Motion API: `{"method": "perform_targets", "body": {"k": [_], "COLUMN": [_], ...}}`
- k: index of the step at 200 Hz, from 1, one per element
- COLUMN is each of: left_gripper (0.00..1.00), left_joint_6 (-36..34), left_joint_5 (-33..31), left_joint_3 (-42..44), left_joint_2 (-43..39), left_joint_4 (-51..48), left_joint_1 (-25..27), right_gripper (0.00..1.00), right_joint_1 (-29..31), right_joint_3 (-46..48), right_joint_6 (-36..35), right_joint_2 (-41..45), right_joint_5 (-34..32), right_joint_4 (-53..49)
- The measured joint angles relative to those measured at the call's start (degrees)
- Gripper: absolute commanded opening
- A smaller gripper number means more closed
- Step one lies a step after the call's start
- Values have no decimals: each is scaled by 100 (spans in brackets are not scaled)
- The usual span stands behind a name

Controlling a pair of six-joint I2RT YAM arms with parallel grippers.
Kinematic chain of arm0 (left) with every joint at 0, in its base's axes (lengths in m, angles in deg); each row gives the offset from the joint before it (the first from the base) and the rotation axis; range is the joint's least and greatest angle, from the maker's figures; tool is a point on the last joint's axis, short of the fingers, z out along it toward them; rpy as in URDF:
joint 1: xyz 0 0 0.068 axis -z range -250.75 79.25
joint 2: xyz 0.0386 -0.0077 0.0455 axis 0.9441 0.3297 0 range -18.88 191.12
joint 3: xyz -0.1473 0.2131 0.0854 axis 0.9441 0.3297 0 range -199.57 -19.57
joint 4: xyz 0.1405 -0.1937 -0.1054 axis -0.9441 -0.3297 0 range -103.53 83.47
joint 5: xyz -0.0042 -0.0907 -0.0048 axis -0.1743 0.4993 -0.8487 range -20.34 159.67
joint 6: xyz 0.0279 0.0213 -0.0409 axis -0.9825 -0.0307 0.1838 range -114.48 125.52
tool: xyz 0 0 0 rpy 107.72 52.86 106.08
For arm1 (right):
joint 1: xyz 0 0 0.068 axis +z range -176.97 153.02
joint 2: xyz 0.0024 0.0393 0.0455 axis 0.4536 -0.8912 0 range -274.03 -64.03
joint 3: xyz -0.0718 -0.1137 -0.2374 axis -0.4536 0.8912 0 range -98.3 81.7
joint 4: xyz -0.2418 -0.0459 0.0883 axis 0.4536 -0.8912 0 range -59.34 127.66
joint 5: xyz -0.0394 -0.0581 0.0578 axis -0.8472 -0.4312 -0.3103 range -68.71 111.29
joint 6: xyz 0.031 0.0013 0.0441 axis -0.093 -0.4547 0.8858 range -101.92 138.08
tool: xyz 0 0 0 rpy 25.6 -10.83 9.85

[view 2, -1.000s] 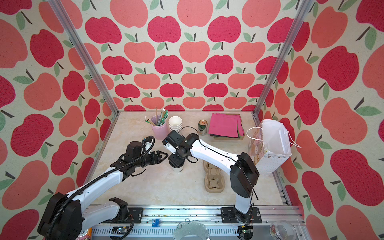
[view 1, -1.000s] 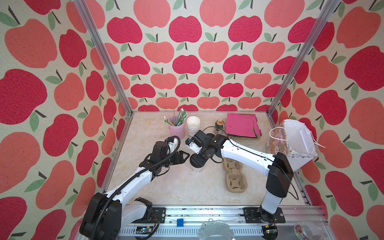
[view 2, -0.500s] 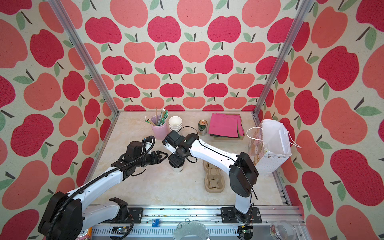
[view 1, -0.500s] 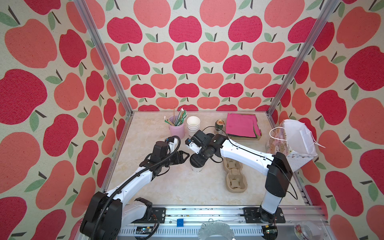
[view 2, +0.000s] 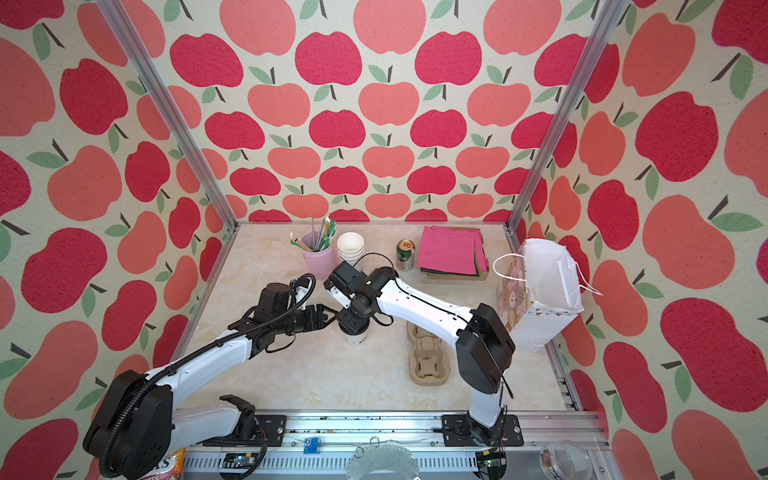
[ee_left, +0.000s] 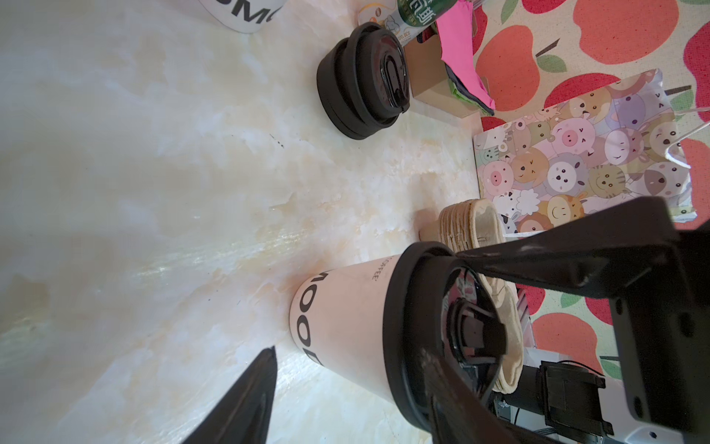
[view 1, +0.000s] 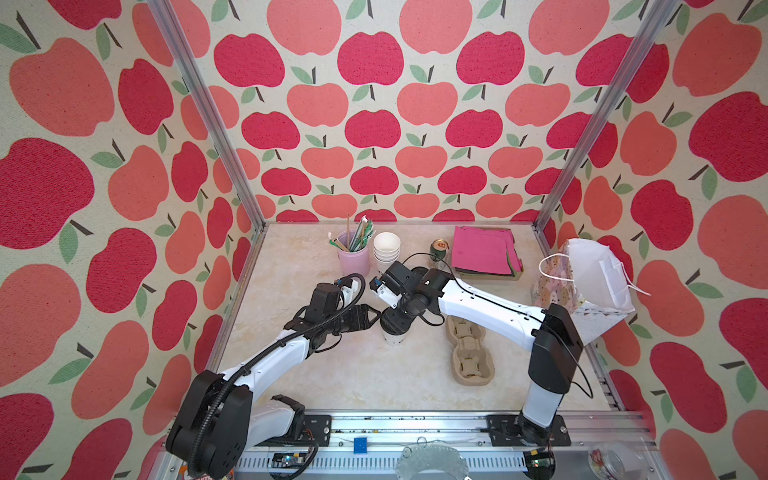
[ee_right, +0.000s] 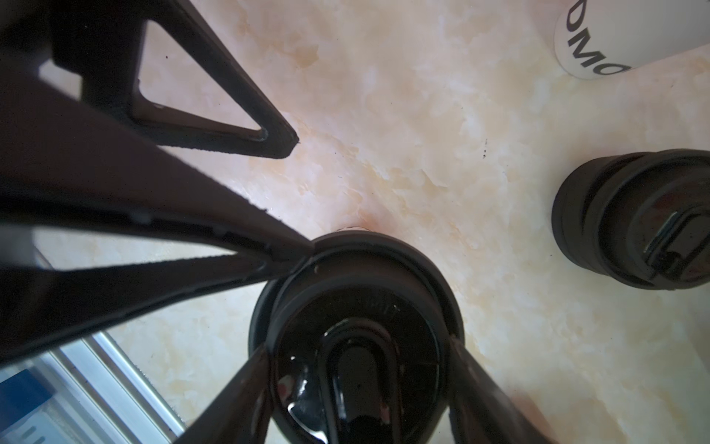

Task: Pack the takeout coffee
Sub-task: 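Lower the black lid onto the white cup rim with the right gripper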

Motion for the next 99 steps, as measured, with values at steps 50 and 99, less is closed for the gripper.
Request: {"method": "perform_targets", "body": {"k": [50,99], "left_gripper": [62,61], "left_joint_6": [0,0], "left_joint_5": [48,37], "left_joint_3": [-11,-11], "left_joint_2": [103,103], "left_joint_4": [-2,-59], "left_joint_1": [31,39], "right_gripper": [56,55], "right_joint_1": [2,66], "right_joint_3": [59,247], "right_joint_6": [68,107], "right_joint_2": [7,50], "right_joint_5": [4,-76], "right_joint_4": [44,188]}}
